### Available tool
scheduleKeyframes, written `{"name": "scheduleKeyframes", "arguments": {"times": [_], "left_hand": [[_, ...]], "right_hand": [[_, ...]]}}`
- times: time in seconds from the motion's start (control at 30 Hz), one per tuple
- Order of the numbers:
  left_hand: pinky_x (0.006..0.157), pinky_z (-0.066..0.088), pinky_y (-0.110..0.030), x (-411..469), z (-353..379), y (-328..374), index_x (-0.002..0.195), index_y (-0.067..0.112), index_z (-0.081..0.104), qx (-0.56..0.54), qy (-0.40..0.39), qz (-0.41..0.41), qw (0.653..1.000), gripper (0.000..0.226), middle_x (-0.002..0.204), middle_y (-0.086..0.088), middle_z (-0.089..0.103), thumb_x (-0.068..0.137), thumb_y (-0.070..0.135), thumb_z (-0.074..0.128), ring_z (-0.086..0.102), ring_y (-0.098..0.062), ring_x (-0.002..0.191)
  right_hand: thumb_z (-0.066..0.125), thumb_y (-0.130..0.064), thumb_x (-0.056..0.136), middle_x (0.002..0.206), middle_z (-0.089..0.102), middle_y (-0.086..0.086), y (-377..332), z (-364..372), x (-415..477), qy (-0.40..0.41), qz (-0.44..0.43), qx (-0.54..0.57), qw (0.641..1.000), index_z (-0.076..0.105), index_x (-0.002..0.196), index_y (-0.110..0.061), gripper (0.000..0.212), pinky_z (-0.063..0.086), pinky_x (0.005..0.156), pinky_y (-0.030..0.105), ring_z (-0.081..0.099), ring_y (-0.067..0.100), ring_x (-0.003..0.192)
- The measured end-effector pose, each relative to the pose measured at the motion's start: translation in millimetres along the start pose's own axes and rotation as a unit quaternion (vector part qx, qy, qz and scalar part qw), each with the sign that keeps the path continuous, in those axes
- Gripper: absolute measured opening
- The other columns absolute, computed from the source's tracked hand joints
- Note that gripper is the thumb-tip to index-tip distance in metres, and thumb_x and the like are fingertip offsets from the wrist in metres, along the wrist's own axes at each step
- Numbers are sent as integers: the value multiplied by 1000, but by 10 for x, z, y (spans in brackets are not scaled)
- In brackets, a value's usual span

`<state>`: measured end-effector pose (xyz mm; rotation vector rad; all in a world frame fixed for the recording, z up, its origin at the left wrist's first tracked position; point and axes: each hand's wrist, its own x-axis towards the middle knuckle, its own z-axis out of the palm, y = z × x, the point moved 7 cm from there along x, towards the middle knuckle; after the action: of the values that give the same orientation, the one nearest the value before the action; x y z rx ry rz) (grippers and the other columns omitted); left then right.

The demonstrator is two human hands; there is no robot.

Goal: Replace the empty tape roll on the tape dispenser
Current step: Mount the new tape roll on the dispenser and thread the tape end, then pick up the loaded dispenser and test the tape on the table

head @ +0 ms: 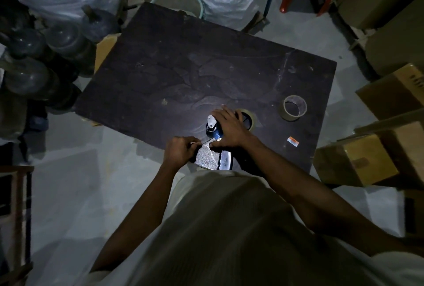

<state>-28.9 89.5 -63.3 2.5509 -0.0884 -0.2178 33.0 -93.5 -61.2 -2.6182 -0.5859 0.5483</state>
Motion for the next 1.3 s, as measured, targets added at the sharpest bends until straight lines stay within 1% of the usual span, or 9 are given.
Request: {"name": "scheduleKeyframes", "arguments": {"times": [0.37, 0.53, 0.63, 0.73, 0.83, 0.93, 1.03, 1.1, 1.3], "left_hand": [[63, 55, -30, 72, -51, -53, 99, 29, 81, 33, 28, 5, 999, 36, 90, 4, 80, 90, 52, 55, 73, -18, 74], [60, 49, -26, 103, -7, -111, 98, 27, 82, 26, 36, -12, 999, 25, 88, 2, 80, 90, 43, 64, 73, -20, 74], [60, 42, -22, 126, -9, -123, 97, 25, 82, 7, 36, -33, 999, 18, 89, 1, 80, 92, 36, 70, 72, -18, 74], [64, 49, -26, 148, -3, -131, 99, 26, 82, 11, 26, -50, 998, 18, 92, 1, 80, 92, 37, 70, 73, -18, 78], [66, 52, -28, 191, 15, -192, 101, 28, 80, 17, 5, -75, 997, 20, 92, 1, 80, 92, 40, 68, 72, -19, 79], [66, 51, -25, 233, 61, -214, 100, 26, 79, -24, -31, -112, 993, 15, 86, 0, 78, 93, 34, 68, 69, -17, 72], [52, 51, -28, 208, 182, -150, 107, 8, 74, -267, -76, -225, 934, 16, 79, -14, 71, 100, 11, 60, 61, -22, 50], [44, 49, -30, 157, 238, -83, 108, 1, 71, -376, -94, -280, 878, 18, 81, -23, 68, 102, 5, 54, 58, -24, 42], [42, 52, -30, 178, 280, -103, 104, -5, 67, -459, -100, -330, 819, 27, 78, -25, 64, 105, -2, 40, 59, -24, 45]], "right_hand": [[58, -59, 77, 156, 45, 5, -4, 45, 35, 76, -4, -8, 997, 43, 149, -17, 85, 2, 124, 54, 20, 26, 155], [72, -68, 73, 166, 25, 7, 30, 73, -58, 61, 16, 22, 998, 35, 154, -16, 103, 4, 125, 54, 12, 28, 156], [74, -71, 67, 141, 46, 7, -36, -75, -316, 146, 0, 43, 988, 48, 139, -19, 93, 31, 111, 47, 39, 28, 132], [73, -63, 77, 95, 56, -2, -109, -260, -588, 221, -7, 34, 975, 58, 97, -19, 50, 39, 84, 36, 49, 17, 94], [56, -73, 83, 57, 56, -2, 13, -142, -727, 169, 82, 63, 980, 53, 62, -15, 62, 45, 59, 33, 57, 16, 60], [44, -90, 75, 49, 59, 5, 234, 156, -764, 48, 167, 91, 981, 60, 55, -6, 88, 50, 58, 36, 60, 17, 52], [47, -101, 60, 52, 66, 3, 396, 432, -806, -98, 198, 96, 970, 70, 59, -9, 95, 54, 64, 36, 66, 14, 56], [53, -99, 55, 53, 67, 2, 482, 544, -854, -140, 234, 123, 954, 69, 58, -8, 93, 51, 62, 33, 65, 15, 55], [81, -76, 59, 55, 64, -2, 389, 641, -962, -141, 355, 371, 846, 63, 65, -18, 60, 44, 63, 28, 58, 13, 52]]}}
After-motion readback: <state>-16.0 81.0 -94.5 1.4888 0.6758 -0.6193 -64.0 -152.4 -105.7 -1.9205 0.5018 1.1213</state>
